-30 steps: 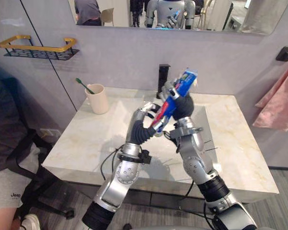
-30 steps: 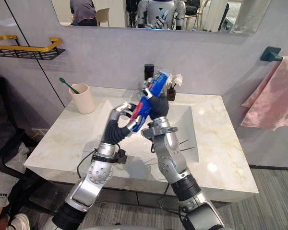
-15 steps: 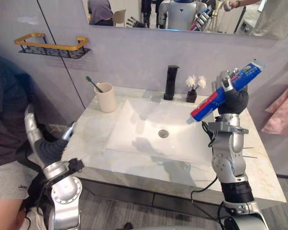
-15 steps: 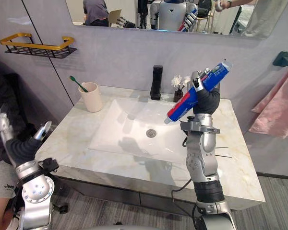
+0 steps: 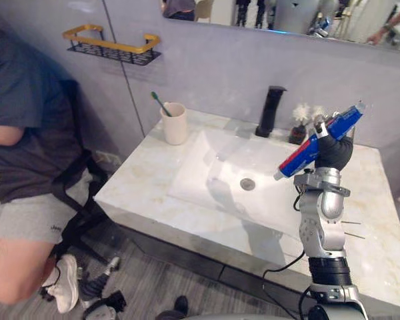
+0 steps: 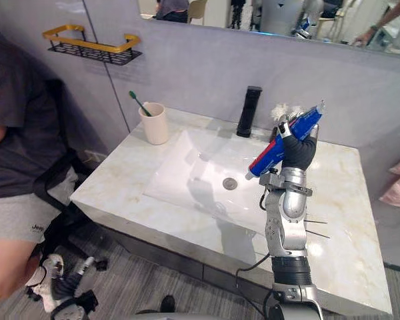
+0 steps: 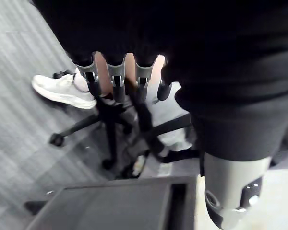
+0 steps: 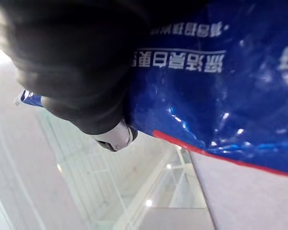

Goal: Organize washtable

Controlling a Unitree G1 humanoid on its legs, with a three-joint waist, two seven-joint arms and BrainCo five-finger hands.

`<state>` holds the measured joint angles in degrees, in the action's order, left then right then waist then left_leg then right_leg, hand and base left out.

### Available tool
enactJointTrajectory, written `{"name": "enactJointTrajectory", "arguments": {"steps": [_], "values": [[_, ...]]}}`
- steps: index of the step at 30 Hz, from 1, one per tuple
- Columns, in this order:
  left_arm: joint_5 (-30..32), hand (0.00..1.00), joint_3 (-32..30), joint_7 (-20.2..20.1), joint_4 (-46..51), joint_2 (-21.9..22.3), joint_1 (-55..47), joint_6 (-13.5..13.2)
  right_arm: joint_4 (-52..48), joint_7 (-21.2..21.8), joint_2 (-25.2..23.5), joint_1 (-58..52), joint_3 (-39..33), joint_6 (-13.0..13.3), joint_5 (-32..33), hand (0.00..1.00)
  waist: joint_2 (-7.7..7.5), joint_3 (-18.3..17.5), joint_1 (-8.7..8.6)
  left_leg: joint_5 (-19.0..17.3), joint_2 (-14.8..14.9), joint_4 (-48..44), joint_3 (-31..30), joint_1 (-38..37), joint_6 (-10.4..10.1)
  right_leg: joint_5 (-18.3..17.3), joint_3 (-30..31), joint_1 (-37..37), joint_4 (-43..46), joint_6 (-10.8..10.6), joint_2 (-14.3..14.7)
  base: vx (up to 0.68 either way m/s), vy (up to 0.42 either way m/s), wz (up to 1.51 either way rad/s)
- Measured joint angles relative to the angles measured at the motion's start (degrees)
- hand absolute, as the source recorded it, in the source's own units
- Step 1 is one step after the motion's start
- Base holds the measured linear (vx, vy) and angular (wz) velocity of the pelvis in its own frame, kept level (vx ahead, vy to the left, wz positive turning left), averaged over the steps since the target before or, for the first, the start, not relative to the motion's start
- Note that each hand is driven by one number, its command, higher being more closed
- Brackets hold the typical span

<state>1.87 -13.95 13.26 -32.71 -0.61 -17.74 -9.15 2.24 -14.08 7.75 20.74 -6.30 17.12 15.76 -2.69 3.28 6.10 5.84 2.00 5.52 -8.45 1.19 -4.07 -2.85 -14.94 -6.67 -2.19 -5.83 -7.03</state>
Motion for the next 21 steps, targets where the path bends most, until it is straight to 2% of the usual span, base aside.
{"name": "enactJointTrajectory", "arguments": {"steps": [5,8,10,14,17,21], "values": [[1.7,0.0,5.2,-3.2,-4.0,-1.2,0.8,-0.1,6.3,-3.9,2.0,16.8,-0.1,0.0,-4.4,1.0,-0.59,1.6,1.93,0.1,0.0,0.0,-1.1,1.3,0.0,0.0,-1.0,0.5,-0.1,0.0,0.1,0.0,-0.017,0.12],[2.4,0.0,6.9,-3.3,-4.9,-2.5,1.6,-0.1,9.3,-6.1,4.6,25.0,0.1,0.0,-6.0,1.0,-0.64,3.0,2.81,0.4,-0.1,0.0,-2.4,2.6,-0.1,0.0,-2.2,1.2,0.0,0.0,0.3,-0.03,-0.009,0.2],[3.0,0.0,7.4,-3.3,-5.9,-3.6,2.1,-0.1,11.6,-7.9,6.4,31.5,0.3,-0.1,-7.6,1.0,-1.0,4.2,4.41,0.6,0.0,0.0,-2.8,3.9,-0.3,0.0,-2.6,2.2,-0.1,0.1,0.3,-0.01,-0.006,0.16],[3.0,0.0,7.6,-3.3,-6.2,-4.2,2.8,-0.1,16.4,-10.0,8.2,39.9,0.8,-0.4,-9.7,1.0,-1.25,6.5,6.24,1.3,-0.1,-0.1,-4.2,5.3,-0.4,0.0,-4.2,2.7,-0.2,0.1,0.3,0.01,-0.011,0.21],[2.9,0.0,8.2,-3.3,-6.2,-4.6,3.6,-0.4,23.1,-12.1,11.5,47.9,4.7,-2.2,-11.6,1.0,-1.31,8.6,7.65,1.9,-0.1,-0.1,-6.1,7.6,-0.7,0.0,-6.0,3.9,-0.4,0.1,0.7,-0.01,-0.014,0.26],[2.9,0.0,9.3,-3.2,-6.8,-5.6,4.4,-0.4,26.2,-12.5,12.7,52.5,7.3,-3.1,-13.2,1.0,-1.29,11.0,9.09,2.1,-0.1,-0.1,-7.2,8.7,-0.9,0.0,-7.2,4.3,-0.8,0.1,0.9,0.0,-0.018,0.17]]}}
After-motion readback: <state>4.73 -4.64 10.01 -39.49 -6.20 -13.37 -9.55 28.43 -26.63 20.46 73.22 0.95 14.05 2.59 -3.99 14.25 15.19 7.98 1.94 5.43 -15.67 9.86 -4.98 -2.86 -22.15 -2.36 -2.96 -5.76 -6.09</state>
